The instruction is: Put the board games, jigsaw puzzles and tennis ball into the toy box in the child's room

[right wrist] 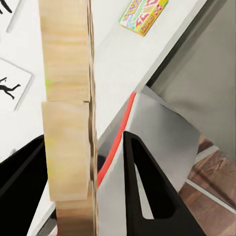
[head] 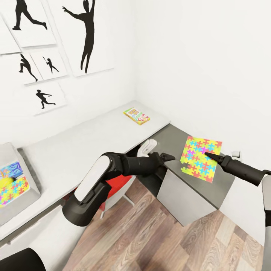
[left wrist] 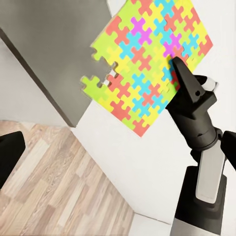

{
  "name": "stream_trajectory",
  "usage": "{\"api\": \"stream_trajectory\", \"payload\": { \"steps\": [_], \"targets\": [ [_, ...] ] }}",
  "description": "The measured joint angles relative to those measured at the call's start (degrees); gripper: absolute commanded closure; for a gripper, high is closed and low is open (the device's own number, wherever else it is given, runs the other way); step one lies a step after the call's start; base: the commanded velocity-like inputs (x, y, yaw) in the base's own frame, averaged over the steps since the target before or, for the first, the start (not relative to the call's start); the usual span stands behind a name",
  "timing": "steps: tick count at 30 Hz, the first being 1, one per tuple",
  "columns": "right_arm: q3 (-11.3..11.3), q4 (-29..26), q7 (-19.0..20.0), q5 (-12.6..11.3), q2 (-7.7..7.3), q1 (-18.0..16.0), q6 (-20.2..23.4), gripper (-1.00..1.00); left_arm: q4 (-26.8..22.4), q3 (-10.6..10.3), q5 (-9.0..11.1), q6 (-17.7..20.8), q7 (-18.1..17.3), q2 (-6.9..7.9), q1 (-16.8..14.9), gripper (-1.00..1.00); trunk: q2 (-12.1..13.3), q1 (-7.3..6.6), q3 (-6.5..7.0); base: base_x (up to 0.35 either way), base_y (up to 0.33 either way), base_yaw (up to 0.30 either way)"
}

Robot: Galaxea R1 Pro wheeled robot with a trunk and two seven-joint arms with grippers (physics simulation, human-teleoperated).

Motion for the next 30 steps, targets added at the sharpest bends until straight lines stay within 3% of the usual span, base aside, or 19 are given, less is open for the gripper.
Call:
{"api": "stream_trajectory", "payload": {
  "steps": [19, 25, 27, 28, 30],
  "targets": [
    [0.1, -3.5, 0.1, -2.3, -0.07, 1.6, 0.0, 1.00, 0.0, 0.5, 0.0, 0.3, -0.2, 0.38, 0.5, -1.00, 0.0, 0.00, 1.26, 0.000, 0.000, 0.212],
    [0.2, -5.6, 0.1, -3.4, -0.06, 2.4, 0.0, 1.00, 0.0, 0.9, -0.1, 0.4, -5.8, 1.47, 1.4, -1.00, 0.0, 0.00, 1.62, 0.000, 0.000, 0.232],
    [0.3, -6.1, 0.1, -4.2, -0.06, 2.6, 0.0, 1.00, 0.0, 0.9, -0.2, 0.5, -10.7, 3.43, 1.6, -1.00, 0.0, 0.00, 1.74, 0.000, 0.000, 0.235],
    [0.3, -6.1, 0.1, -4.1, -0.06, 2.6, 0.0, 1.00, 0.0, 0.9, -0.2, 0.5, -10.8, 3.48, 1.6, -1.00, 0.0, 0.00, 1.80, 0.000, 0.000, 0.236],
    [0.4, -6.3, 0.2, -4.6, -0.06, 2.7, 0.0, 1.00, 0.0, 0.9, -0.2, 0.5, -14.8, 5.12, 1.6, -1.00, 0.0, 0.00, 1.91, 0.000, 0.000, 0.237]
  ]
}}
